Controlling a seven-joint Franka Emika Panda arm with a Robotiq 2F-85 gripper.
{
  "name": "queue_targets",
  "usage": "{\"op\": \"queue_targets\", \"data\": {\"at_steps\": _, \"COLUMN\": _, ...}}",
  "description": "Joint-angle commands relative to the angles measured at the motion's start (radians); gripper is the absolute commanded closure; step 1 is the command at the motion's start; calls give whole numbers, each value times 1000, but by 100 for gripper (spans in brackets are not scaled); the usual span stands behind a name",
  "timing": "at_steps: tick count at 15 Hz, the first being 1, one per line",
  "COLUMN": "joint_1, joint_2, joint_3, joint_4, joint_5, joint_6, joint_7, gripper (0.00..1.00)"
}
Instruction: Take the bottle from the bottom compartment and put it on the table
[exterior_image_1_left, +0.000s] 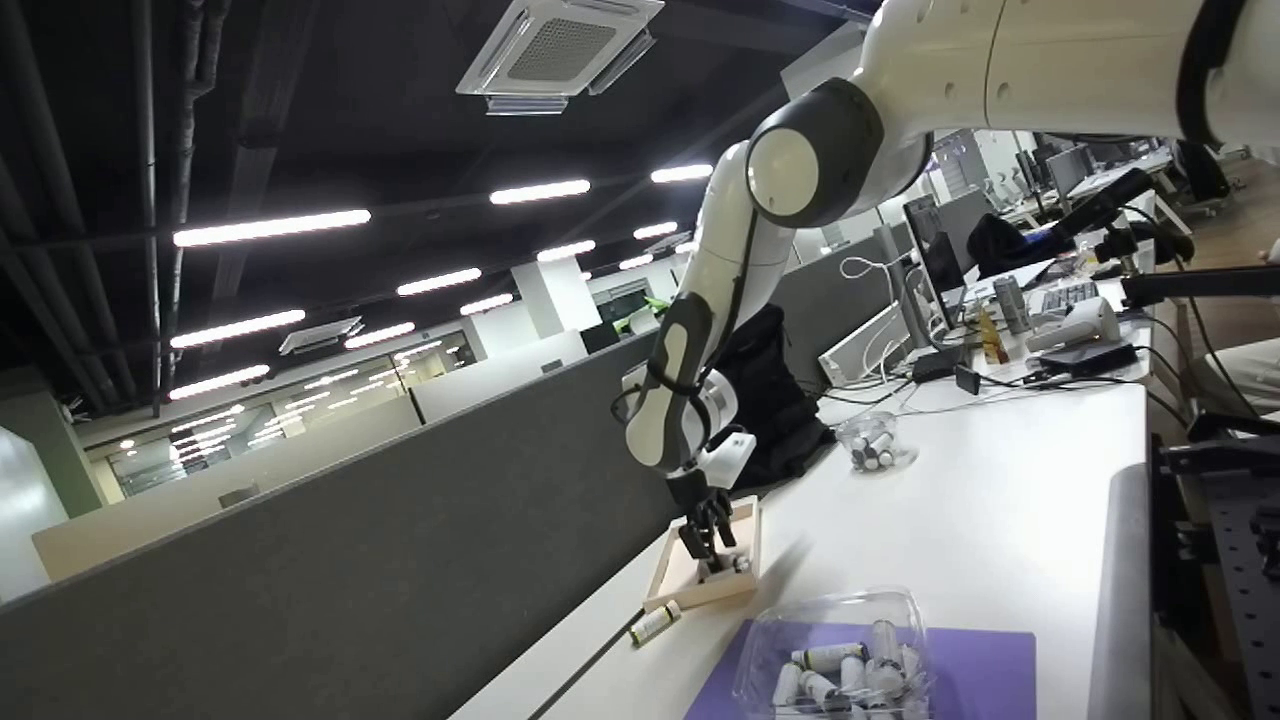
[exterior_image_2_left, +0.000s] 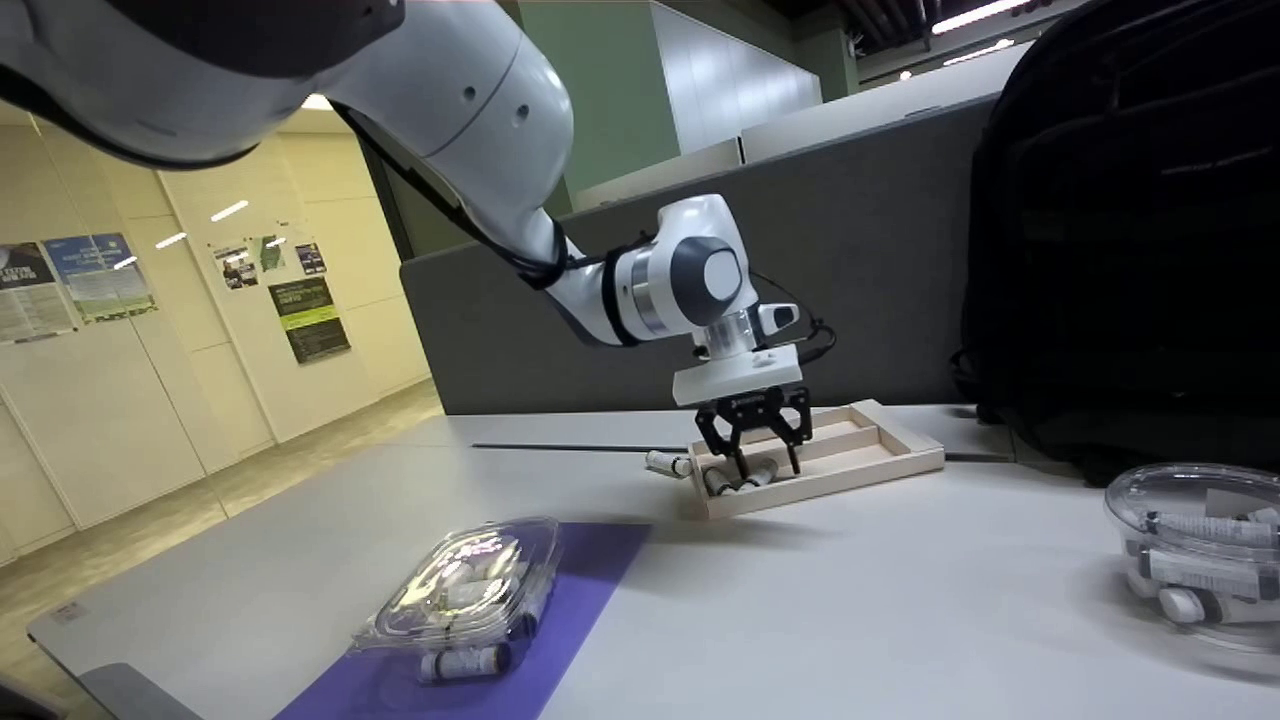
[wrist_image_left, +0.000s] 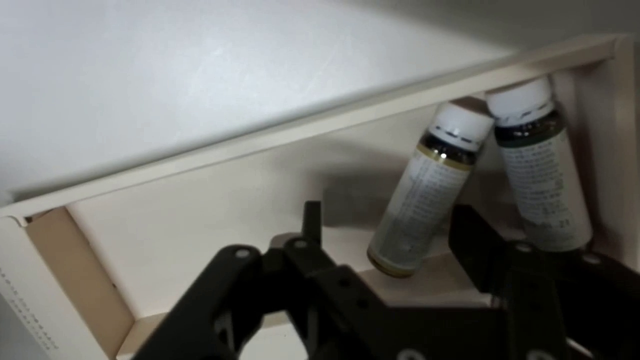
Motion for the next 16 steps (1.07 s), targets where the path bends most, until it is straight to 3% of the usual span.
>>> {"op": "queue_targets", "data": {"at_steps": 1, "joint_1": -11, "joint_2": 0, "joint_3": 13, "joint_4": -3, "joint_5": -5, "joint_6": -6, "joint_7": -12, "gripper": 61}}
{"op": "queue_targets", "data": {"at_steps": 6, "joint_1": -11, "joint_2": -17, "joint_3": 29, "joint_4": -34, "joint_5": -5, "joint_6": -15, "joint_7": -38, "gripper": 95}}
{"op": "queue_targets", "data": {"at_steps": 16, "joint_1": 8, "joint_2": -314, "joint_3": 70, "joint_4": -479, "joint_5": -53, "joint_6": 99, "joint_7": -143, "gripper": 93}}
